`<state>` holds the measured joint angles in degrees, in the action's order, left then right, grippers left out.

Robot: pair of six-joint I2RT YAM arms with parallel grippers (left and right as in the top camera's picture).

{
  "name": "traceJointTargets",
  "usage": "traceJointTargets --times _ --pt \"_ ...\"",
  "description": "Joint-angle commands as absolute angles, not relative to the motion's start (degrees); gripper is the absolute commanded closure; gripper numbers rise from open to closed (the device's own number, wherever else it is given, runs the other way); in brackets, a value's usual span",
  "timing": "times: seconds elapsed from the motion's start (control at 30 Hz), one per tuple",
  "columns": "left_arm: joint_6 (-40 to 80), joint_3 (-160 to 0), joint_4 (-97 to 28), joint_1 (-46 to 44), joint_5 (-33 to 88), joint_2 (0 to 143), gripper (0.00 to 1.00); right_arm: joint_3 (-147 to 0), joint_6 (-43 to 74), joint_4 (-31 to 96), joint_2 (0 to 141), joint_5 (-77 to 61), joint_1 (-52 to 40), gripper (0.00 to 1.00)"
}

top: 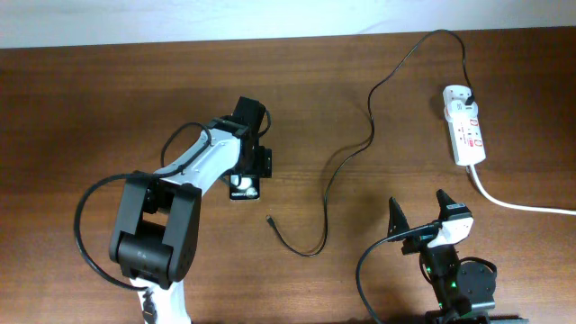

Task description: Plug charger to phone and switch on socket

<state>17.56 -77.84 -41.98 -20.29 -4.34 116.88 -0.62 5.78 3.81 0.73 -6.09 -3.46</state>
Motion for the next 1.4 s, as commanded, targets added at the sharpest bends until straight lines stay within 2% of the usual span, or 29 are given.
traceJointTargets --times 0.0,0.17,0.3,0.5,0.6,0.83,1.03,1.17,1.3,1.37 --pt "17.1 -75.6 -43.1 -20.1 -6.2 120.3 0.20 -0.3 5.8 4.1 0.2 -5.8 -3.4 0.01" --pt "17.1 -76.0 -43.3 -20.0 -6.2 120.0 0.31 -0.3 5.8 4.1 0.2 -5.8 -3.4 0.01" --pt "16.8 -77.3 -45.1 -19.6 -5.3 118.9 0.34 -0.3 5.8 4.1 0.2 -5.8 -3.4 0.01" --pt "10.1 -77.4 -44.6 -13.9 13.0 117.8 0.34 -0.3 5.8 4.1 0.2 -5.8 -3.4 0.01" --pt "5.0 -77.4 -44.7 -10.6 25.9 117.8 0.34 -0.3 5.8 4.1 0.2 -5.8 -3.4 0.01" --pt "1.3 -77.3 -41.8 -4.8 45.8 117.8 0.33 -0.3 5.8 4.1 0.2 -5.8 -3.4 0.01" --pt "1.2 -77.1 -42.4 -4.4 46.3 117.8 0.32 -0.3 6.5 4.1 0.2 -6.2 -3.4 0.01" --pt "1.2 -77.1 -41.8 -4.4 46.3 117.8 0.31 -0.3 6.5 -0.7 0.2 -15.1 -3.4 0.01" --pt "1.2 -77.1 -41.8 -4.5 46.2 117.8 0.30 -5.9 11.3 4.1 1.3 -15.9 -3.3 0.01" --pt "1.2 -77.1 -41.8 -4.5 46.3 117.8 0.31 -14.7 11.2 11.0 6.2 -13.5 -3.3 0.01"
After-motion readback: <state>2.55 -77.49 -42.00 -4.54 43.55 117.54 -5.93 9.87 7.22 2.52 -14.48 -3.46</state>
